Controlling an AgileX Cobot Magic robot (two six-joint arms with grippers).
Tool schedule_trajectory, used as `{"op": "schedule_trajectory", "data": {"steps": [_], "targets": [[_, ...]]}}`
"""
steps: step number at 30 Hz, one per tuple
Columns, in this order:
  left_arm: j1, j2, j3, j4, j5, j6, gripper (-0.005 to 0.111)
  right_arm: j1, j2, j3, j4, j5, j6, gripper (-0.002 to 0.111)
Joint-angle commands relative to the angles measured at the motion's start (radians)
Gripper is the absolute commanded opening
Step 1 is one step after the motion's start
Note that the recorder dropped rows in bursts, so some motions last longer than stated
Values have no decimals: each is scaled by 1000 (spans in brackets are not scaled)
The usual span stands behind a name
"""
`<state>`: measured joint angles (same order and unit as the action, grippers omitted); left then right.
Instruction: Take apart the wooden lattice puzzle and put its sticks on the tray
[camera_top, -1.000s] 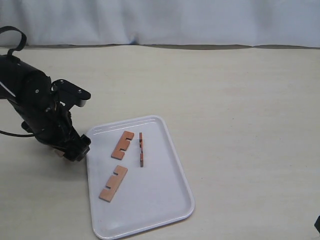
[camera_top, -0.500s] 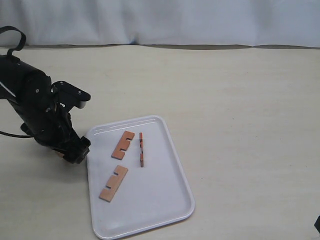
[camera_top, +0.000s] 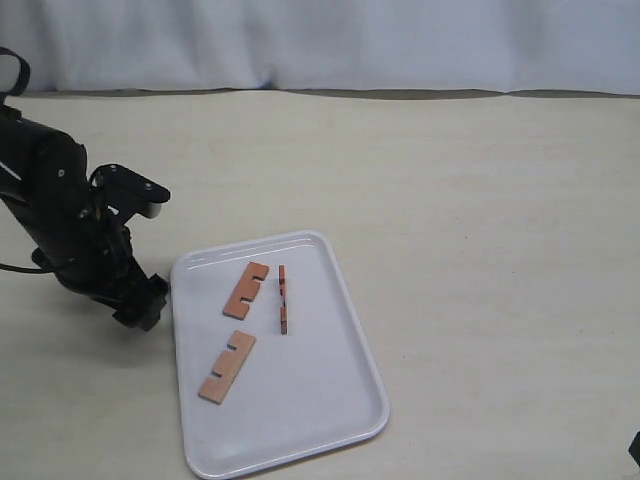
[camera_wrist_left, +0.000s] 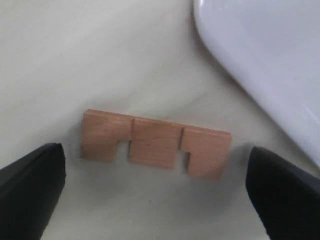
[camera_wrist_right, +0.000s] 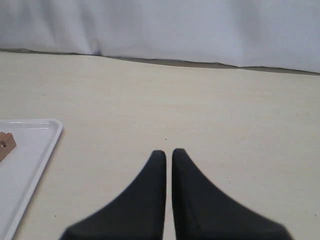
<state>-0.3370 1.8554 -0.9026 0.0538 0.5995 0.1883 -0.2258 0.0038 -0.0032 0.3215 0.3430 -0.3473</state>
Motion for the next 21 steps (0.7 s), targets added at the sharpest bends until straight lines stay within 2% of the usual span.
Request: {"op": "schedule_trajectory", "data": {"steps": [1, 16, 21], "targets": [[1, 2, -7, -68, -9, 72, 90, 4, -4, 3, 3, -2, 4, 4], [1, 2, -7, -75, -18, 72, 90, 4, -4, 3, 3, -2, 4, 4], [25, 2, -7, -81, -17, 74, 90, 4, -4, 3, 3, -2, 4, 4]]}}
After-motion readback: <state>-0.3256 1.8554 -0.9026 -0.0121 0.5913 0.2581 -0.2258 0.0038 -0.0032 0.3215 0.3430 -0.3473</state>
